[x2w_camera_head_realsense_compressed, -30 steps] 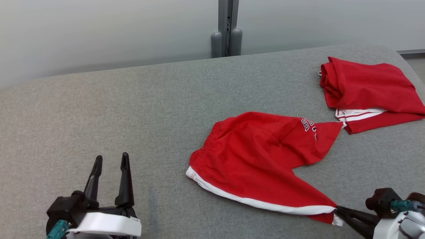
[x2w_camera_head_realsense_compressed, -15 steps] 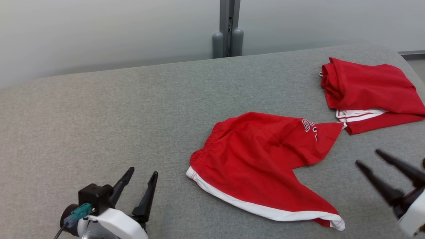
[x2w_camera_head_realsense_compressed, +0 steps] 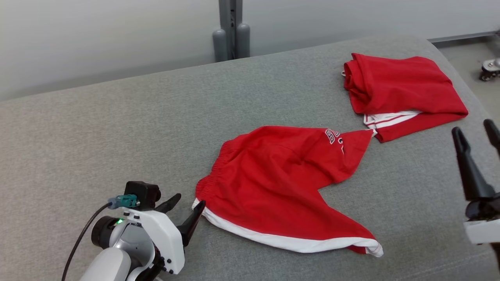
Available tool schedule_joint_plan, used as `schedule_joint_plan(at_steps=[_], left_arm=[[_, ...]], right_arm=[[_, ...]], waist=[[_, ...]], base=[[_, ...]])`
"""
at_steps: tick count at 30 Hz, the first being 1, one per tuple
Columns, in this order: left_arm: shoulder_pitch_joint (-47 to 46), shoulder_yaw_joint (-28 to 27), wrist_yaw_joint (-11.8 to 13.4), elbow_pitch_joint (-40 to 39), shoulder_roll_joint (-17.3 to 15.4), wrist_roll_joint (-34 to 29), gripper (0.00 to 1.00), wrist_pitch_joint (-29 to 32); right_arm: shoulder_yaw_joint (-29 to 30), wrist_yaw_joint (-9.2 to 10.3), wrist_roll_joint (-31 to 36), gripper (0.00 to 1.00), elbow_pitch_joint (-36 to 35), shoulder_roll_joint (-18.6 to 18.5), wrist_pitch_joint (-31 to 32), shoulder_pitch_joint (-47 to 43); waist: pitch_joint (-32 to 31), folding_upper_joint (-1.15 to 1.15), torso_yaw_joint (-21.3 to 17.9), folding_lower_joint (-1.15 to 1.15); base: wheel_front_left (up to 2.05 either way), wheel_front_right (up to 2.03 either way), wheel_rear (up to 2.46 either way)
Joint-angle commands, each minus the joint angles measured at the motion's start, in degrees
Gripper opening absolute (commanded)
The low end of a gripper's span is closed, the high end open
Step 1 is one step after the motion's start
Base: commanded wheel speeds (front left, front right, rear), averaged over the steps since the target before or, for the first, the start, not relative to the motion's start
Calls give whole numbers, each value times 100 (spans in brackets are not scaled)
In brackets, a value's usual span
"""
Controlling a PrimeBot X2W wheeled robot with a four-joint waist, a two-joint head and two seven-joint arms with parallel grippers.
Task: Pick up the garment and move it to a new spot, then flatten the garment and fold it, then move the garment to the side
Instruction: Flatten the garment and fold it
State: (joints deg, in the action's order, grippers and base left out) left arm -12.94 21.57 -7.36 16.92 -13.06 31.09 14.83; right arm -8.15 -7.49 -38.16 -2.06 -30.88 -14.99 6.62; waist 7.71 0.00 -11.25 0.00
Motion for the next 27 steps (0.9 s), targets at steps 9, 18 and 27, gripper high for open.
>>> schedule_joint_plan(at_steps=[9,18,27], left_arm=[[-356,428,-17,338,-202,503,100,401],[-339,471,-13,266,-303,688,0,-20],[227,257,269,-70,-357,836,0,-317]], right_arm=[[95,-2,264,100,-31,462,-23,-168],[24,-2,291,100,58,592,-23,-178],[-250,-1,243,100,272,693,-24,-135]], waist=[[154,0,-288,0],[140,0,-129,0],[44,0,405,0]], base=[[0,0,0],[0,0,0],[0,0,0]])
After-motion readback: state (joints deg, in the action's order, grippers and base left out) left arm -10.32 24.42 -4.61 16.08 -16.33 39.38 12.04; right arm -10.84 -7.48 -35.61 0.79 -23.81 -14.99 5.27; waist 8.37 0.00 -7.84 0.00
